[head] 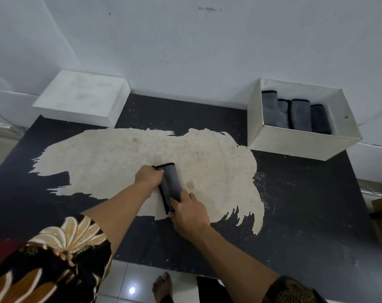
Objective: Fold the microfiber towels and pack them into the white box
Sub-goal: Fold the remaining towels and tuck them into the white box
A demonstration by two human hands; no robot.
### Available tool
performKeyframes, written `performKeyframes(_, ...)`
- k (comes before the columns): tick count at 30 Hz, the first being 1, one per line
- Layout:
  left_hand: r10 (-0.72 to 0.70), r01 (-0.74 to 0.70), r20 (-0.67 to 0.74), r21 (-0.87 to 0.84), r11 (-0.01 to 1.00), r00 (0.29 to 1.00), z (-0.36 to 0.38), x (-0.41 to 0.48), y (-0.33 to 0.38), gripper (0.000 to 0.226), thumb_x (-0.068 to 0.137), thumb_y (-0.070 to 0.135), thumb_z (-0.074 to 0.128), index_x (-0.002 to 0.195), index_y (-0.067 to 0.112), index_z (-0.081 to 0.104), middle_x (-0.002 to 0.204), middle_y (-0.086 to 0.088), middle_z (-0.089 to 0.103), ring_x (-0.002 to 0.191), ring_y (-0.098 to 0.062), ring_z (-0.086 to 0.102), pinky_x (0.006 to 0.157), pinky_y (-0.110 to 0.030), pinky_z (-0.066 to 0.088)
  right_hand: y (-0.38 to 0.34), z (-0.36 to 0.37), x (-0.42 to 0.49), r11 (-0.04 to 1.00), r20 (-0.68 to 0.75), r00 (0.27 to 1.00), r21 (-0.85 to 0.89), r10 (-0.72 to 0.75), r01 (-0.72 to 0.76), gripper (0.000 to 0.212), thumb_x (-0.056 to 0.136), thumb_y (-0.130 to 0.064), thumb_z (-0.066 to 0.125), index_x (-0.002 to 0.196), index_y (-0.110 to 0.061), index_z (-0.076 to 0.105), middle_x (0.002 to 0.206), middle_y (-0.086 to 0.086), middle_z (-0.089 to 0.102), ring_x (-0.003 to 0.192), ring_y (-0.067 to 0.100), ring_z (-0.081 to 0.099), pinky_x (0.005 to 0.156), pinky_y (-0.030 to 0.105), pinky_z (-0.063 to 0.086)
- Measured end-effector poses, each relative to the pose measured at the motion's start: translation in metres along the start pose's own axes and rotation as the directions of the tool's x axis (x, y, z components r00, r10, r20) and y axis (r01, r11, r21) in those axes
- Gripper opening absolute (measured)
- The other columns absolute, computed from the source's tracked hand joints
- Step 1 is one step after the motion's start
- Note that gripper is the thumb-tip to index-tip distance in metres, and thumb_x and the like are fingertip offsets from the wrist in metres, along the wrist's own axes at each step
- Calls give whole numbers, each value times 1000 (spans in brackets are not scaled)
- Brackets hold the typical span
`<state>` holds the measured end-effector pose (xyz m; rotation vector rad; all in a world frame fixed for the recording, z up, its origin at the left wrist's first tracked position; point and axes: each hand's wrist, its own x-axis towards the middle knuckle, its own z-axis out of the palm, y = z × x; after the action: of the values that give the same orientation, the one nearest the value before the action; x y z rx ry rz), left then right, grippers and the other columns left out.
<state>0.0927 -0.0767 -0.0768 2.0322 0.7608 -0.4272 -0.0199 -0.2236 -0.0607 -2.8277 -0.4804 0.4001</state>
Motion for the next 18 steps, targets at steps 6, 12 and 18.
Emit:
performKeyframes(6,153,-92,-120,406,909,981,1,-8,0,33,89,41,62,90,9,68,85,-9,69,79,-28,64,56,-28,42,8,2,11,998,-32,998,30,-62,63,42,103,-43,37,114,-21,71,114,9,48,107,33,41,77,43,44)
performKeyframes(12,244,-175,-88,470,865,966,-1,-12,-2,23,93,35,58,88,14,65,88,-7,69,79,-25,62,58,-27,40,14,-6,40,837,-172,912,486,373,-251,30,96,-38,59,88,-12,73,105,2,54,86,15,50,72,27,43)
performKeyframes(18,270,-254,29,451,856,962,-8,-18,-11,11,91,28,61,89,17,58,81,-1,61,80,-22,60,58,-28,37,9,-12,72,622,240,850,593,470,-511,52,82,-30,76,121,-12,47,113,7,59,102,26,60,73,30,45)
